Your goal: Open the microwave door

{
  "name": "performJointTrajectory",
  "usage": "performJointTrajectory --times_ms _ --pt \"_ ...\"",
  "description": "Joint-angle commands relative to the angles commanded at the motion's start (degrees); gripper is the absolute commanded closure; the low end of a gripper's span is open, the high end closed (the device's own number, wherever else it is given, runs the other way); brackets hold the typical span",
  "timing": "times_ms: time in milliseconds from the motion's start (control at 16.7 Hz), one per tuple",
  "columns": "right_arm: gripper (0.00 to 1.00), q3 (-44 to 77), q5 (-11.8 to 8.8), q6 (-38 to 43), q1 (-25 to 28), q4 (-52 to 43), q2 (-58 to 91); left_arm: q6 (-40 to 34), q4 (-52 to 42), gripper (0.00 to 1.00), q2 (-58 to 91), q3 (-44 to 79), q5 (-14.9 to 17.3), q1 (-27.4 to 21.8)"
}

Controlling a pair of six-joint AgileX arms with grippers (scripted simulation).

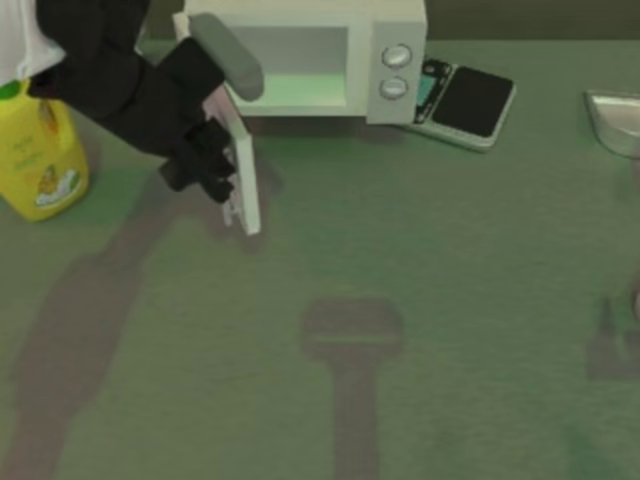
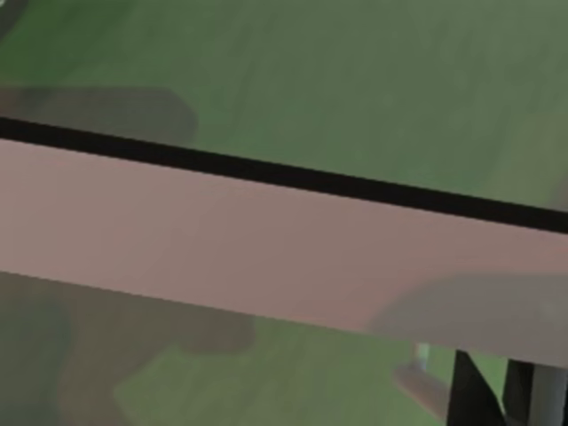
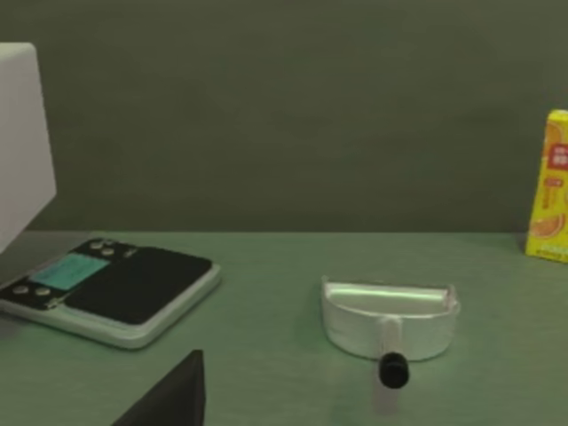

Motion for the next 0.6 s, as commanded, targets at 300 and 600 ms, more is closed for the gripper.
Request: performJointTrajectory --times_ms 300,600 --pt "0.0 0.0 0.0 0.0 0.0 0.0 0.0 1.87 -0.63 1.0 -0.17 -0.15 0.86 0.78" --pt "0.0 0.0 0.0 0.0 0.0 0.0 0.0 1.87 -0.63 1.0 -0.17 -0.15 0.86 0.78"
